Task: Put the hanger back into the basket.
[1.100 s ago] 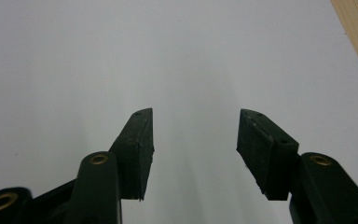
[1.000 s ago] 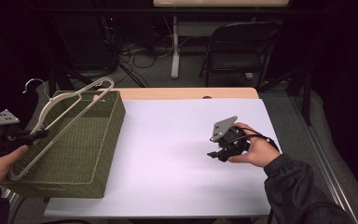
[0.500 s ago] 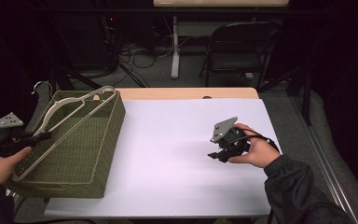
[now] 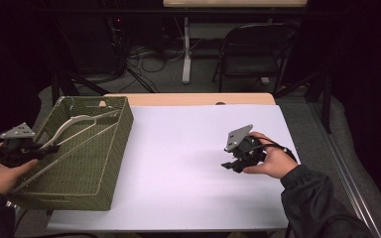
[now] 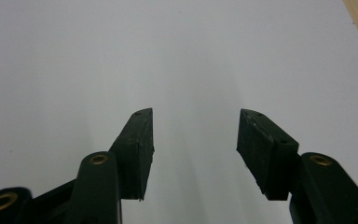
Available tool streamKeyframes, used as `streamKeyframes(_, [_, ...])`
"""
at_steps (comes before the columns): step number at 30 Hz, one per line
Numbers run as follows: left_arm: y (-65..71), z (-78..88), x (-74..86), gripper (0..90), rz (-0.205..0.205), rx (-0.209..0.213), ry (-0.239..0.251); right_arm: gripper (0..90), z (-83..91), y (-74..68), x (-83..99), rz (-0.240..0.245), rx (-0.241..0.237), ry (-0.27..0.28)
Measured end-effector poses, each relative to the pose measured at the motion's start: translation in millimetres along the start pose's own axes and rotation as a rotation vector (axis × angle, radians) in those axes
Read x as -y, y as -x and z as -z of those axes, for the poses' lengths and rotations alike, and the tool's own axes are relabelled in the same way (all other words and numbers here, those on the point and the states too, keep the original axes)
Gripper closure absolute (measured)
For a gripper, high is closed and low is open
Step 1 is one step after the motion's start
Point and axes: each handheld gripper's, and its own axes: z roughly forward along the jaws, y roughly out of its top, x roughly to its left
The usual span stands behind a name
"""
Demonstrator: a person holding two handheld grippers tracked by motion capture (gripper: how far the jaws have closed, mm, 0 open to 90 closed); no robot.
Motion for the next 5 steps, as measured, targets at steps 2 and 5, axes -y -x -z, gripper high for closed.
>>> streamKeyframes(2, [0.7,-4.5,1.3,82.4,0.015,-0.008,-0.018,45.6,-0.2,-0.1,0.0,0.002,0.002,-0.002])
streamKeyframes(5, [4.5,-7.7,4.2,65.5,0.004,-0.065,0.013,45.6,1.8,-0.1,0.6,-0.003,0.009,0.003])
